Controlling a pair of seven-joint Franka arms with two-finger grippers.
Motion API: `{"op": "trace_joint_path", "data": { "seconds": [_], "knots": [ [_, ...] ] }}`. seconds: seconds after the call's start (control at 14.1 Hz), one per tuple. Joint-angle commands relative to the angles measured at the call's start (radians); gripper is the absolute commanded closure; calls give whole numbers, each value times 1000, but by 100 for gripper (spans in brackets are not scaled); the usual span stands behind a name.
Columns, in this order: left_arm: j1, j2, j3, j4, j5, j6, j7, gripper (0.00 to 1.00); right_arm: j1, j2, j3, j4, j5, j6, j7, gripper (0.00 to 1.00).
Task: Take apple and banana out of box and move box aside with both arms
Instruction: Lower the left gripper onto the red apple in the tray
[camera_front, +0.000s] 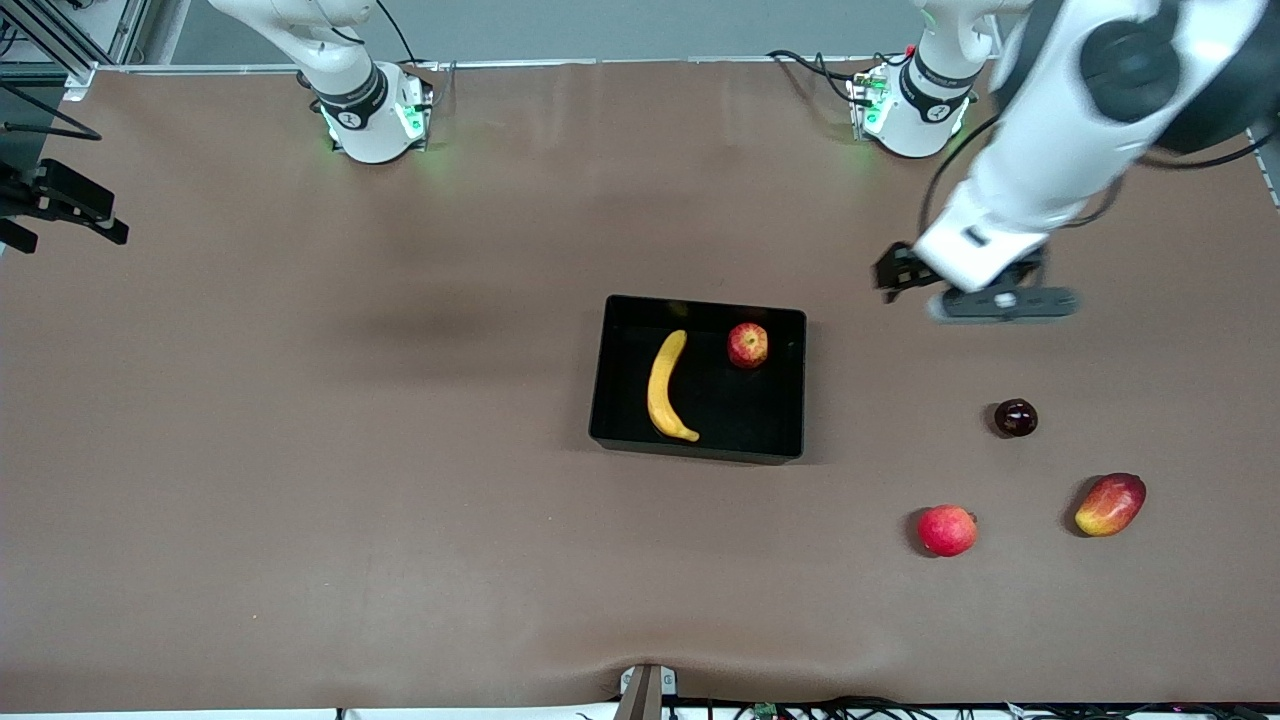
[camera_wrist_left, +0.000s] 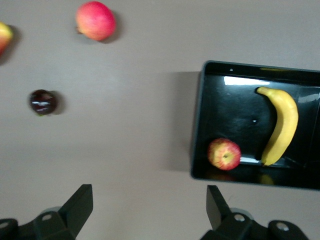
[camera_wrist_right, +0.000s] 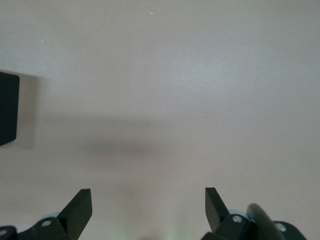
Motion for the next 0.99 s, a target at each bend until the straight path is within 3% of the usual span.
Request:
{"op": "trace_joint_path", "data": {
  "seconds": [0.0, 0.35, 0.64, 0.92],
  "knots": [
    [-16, 31, -40, -84, 16, 116, -72, 0, 7, -1, -9, 4, 15, -7, 2, 0],
    [-104, 201, -42, -70, 16, 211, -198, 0, 7, 1, -9, 4, 15, -7, 2, 0],
    [-155, 292, -42, -69, 16, 322, -301, 0, 7, 3, -9, 4, 15, -7, 2, 0],
    [-188, 358, -40, -70, 17, 336, -353, 0, 7, 3, -9, 4, 15, -7, 2, 0]
  ]
}}
